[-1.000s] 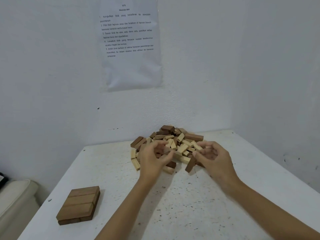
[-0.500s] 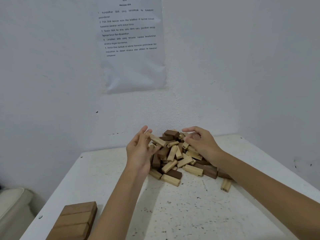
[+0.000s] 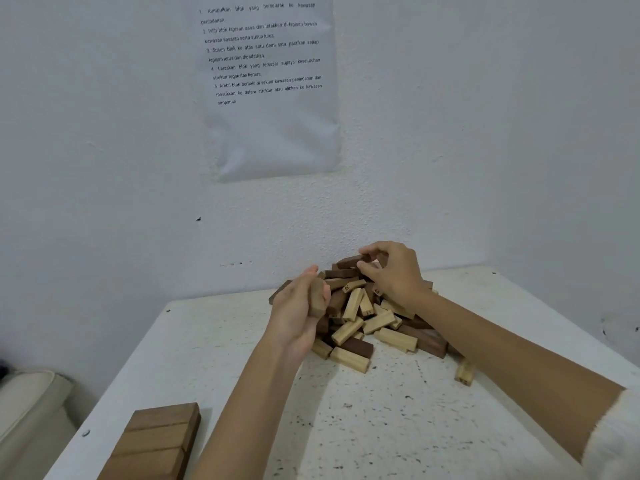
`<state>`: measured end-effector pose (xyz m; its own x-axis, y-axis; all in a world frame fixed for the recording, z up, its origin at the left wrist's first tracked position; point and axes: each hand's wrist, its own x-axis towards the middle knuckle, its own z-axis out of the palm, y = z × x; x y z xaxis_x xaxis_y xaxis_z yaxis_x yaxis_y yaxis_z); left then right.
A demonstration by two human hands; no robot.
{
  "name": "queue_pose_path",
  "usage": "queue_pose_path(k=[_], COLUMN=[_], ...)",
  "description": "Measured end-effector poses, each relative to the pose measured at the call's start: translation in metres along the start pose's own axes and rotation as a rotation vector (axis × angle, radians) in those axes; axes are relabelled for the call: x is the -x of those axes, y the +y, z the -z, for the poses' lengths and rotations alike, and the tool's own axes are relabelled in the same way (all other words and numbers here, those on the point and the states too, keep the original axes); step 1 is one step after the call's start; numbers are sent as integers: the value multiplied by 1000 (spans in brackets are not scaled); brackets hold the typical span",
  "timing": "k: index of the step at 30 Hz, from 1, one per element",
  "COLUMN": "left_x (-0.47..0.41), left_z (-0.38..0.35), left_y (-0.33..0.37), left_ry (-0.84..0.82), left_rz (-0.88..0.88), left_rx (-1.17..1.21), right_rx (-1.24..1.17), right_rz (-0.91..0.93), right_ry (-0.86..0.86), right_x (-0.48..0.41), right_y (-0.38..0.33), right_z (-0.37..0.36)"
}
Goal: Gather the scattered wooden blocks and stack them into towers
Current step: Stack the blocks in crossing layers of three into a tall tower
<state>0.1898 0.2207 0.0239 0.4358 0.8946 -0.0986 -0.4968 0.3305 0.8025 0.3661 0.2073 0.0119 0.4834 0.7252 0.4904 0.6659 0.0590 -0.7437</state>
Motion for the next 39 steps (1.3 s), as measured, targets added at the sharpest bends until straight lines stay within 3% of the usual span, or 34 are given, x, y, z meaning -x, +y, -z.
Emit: queue_pose_path(k=[5, 13, 20, 32, 39], left_x=[8, 40, 79, 138, 156], left_z=[-3, -16, -12, 26, 47], left_y=[5, 12, -8, -24, -21], left_ry=[-50, -126, -134, -132, -126], left_rz=[-79, -167, -108, 12, 47], left_rx=[-56, -289, -476, -620, -694], right_rx=[-129, -220, -339, -306, -282], right_rz=[22, -48, -152, -279, -250], right_ry=[99, -3, -137, -341, -432], right_x=[18, 65, 108, 176, 193], right_y=[-19, -39, -44, -45, -59], right_z=[25, 63, 75, 58, 48])
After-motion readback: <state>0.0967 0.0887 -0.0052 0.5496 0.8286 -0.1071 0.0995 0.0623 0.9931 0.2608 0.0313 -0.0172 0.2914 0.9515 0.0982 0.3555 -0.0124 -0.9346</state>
